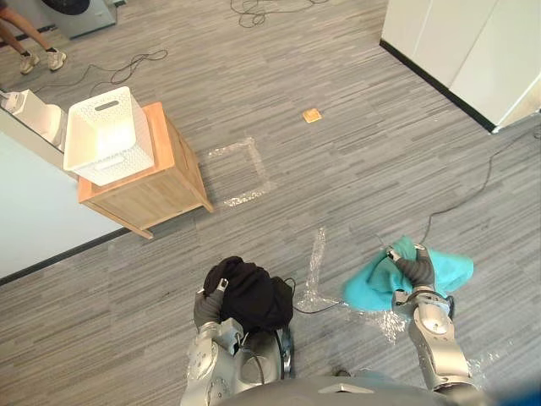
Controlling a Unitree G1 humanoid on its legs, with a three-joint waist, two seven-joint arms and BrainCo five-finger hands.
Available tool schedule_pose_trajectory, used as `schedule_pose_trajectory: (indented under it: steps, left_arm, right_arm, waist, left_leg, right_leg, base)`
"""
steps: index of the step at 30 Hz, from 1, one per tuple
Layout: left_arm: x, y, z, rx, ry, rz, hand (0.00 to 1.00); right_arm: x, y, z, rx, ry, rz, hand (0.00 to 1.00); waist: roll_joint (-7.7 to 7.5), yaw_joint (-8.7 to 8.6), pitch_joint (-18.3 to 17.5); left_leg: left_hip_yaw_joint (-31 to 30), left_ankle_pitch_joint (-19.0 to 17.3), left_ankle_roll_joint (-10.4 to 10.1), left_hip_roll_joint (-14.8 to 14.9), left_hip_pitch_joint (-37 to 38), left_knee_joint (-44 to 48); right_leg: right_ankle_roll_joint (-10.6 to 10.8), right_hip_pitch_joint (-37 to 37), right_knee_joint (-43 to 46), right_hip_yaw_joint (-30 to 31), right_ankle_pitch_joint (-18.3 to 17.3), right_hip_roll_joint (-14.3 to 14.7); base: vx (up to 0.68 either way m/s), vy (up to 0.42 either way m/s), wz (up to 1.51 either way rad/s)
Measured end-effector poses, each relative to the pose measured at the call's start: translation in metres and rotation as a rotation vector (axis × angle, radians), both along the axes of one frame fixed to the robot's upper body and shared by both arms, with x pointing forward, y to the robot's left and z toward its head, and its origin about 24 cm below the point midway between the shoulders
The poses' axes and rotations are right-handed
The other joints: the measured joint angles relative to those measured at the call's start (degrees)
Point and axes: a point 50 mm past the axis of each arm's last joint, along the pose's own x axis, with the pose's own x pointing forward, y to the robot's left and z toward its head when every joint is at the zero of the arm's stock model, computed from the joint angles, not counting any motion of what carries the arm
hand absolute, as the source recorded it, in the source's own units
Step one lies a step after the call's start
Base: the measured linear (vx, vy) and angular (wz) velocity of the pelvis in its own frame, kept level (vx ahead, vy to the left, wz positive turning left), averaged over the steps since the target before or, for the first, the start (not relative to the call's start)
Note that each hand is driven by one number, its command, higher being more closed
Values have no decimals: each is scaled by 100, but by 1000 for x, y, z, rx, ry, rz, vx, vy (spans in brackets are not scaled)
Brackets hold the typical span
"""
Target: Tidy the bed and pick cloth on bed and put in laundry
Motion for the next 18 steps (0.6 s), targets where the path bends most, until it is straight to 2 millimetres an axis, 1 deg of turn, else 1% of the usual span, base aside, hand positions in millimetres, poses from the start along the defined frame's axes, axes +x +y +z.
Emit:
schedule_pose_trajectory:
  steps: [1, 2, 3, 4, 5, 6, 7, 8, 9, 10, 11, 12, 13, 14, 15, 16, 17, 18]
  left_arm:
    - [0, 1, 2, 2, -6, 7, 100]
    - [0, 3, 2, 1, -5, 23, 100]
    - [2, 2, 4, 3, -12, 19, 100]
    - [5, 5, 6, 11, -21, 23, 100]
    - [6, 7, 5, 14, -14, 35, 100]
    - [6, 8, 5, 15, -9, 36, 100]
    - [7, 8, 6, 22, -8, 26, 100]
    - [7, 9, 6, 26, -8, 24, 100]
    - [7, 9, 6, 36, -6, 21, 100]
    - [7, 11, 6, 54, -4, 15, 100]
    - [7, 13, 7, 62, -6, 12, 100]
    - [8, 14, 8, 66, -9, 10, 100]
    - [8, 16, 8, 74, -10, 11, 100]
    - [8, 18, 9, 82, -11, 12, 100]
    - [12, 18, 11, 81, -23, 12, 100]
    - [12, 17, 10, 79, -23, 12, 100]
    - [12, 17, 11, 78, -26, 12, 100]
    - [13, 17, 11, 79, -28, 13, 100]
  right_arm:
    - [-3, -4, -1, 9, 4, -27, 100]
    - [-6, -5, -4, 16, 18, -47, 100]
    - [-7, -5, -5, 15, 21, -49, 100]
    - [-7, -5, -6, 23, 23, -54, 100]
    - [-7, -2, -6, 39, 22, -57, 100]
    - [-7, 0, -7, 49, 22, -61, 100]
    - [-11, 2, -11, 64, 35, -68, 100]
    - [-12, 2, -11, 66, 38, -64, 100]
    - [-12, 3, -12, 67, 40, -61, 100]
    - [-17, 3, -15, 68, 57, -60, 100]
    - [-21, 3, -17, 72, 66, -64, 100]
    - [-22, 4, -17, 75, 68, -65, 100]
    - [-23, 5, -18, 82, 70, -67, 100]
    - [-23, 7, -19, 90, 70, -65, 100]
    - [-22, 7, -18, 91, 68, -59, 100]
    - [-22, 7, -18, 91, 66, -57, 100]
    - [-20, 7, -16, 91, 57, -54, 100]
    - [-19, 8, -15, 91, 50, -52, 100]
  waist:
    - [-9, 14, -12]
    - [-148, -19, -103]
    - [-213, -45, -122]
    - [-332, 11, -111]
    - [-428, 9, -103]
    - [-466, -31, -102]
    - [-502, -144, -105]
    - [-487, -175, -108]
    - [-456, -236, -127]
    - [-387, -322, -176]
    - [-331, -373, -235]
    - [-359, -395, -257]
    - [-332, -436, -250]
    - [-317, -475, -240]
    - [-301, -482, -234]
    - [-220, -481, -217]
    - [-191, -485, -219]
    - [-165, -473, -207]
  left_leg:
    - [101, 587, 274, -4, 21, -39]
    - [187, 378, 621, -206, 64, 50]
    - [194, 276, 704, -265, 68, 71]
    - [246, 27, 771, -344, 239, 75]
    - [237, -102, 797, -454, 470, -4]
    - [191, -171, 816, -525, 651, -96]
    - [-16, -309, 836, -679, 1204, -406]
    - [-126, -332, 832, -726, 1470, -557]
    - [-287, -332, 831, -753, 1836, -787]
    - [-529, -330, 827, -740, 2254, -1051]
    - [-738, -328, 824, -701, 2518, -1259]
    - [-839, -328, 823, -679, 2631, -1327]
    - [-959, -329, 821, -642, 2765, -1411]
    - [-1154, -341, 800, -594, 2900, -1479]
    - [-1303, -404, 691, -488, 3019, -1481]
    - [-1380, -453, 608, -413, 3060, -1481]
    - [-1483, -554, 434, -255, 3148, -1482]
    - [-1519, -645, 274, -141, 3216, -1495]
  right_leg:
    - [217, 167, -72, -11, -38, -50]
    - [431, 292, -58, -61, 36, -261]
    - [569, 231, 82, -41, 119, -342]
    - [734, -102, 988, 110, 256, -565]
    - [741, -394, 1874, 197, 426, -751]
    - [738, -620, 2488, 284, 671, -841]
    - [680, -1140, 4145, 496, 1070, -1039]
    - [621, -1311, 4678, 497, 1030, -1096]
    - [517, -1506, 5217, 411, 937, -1143]
    - [400, -1760, 5542, 195, 827, -1173]
    - [255, -2081, 5521, 9, 719, -1202]
    - [247, -2218, 5400, -61, 637, -1208]
    - [198, -2415, 5099, -156, 522, -1200]
    - [122, -2683, 4582, -231, 472, -1166]
    - [88, -2914, 3900, -214, 462, -1019]
    - [84, -3006, 3461, -189, 478, -894]
    - [147, -3145, 2549, -69, 608, -663]
    - [146, -3263, 1810, 79, 883, -474]
  base:
    - [636, 250, 16]
    - [561, 226, 23]
    - [593, 235, 19]
    - [572, 266, 4]
    - [571, 275, 7]
    - [676, 279, 41]
    - [457, 169, 55]
    - [572, 176, 71]
    - [445, 110, 80]
    - [650, 134, 102]
    - [515, 70, 95]
    - [487, 5, 86]
    - [465, -60, 84]
    - [562, -123, 98]
    - [467, -146, 88]
    - [479, -189, 80]
    - [486, -229, 62]
    - [614, -323, 64]
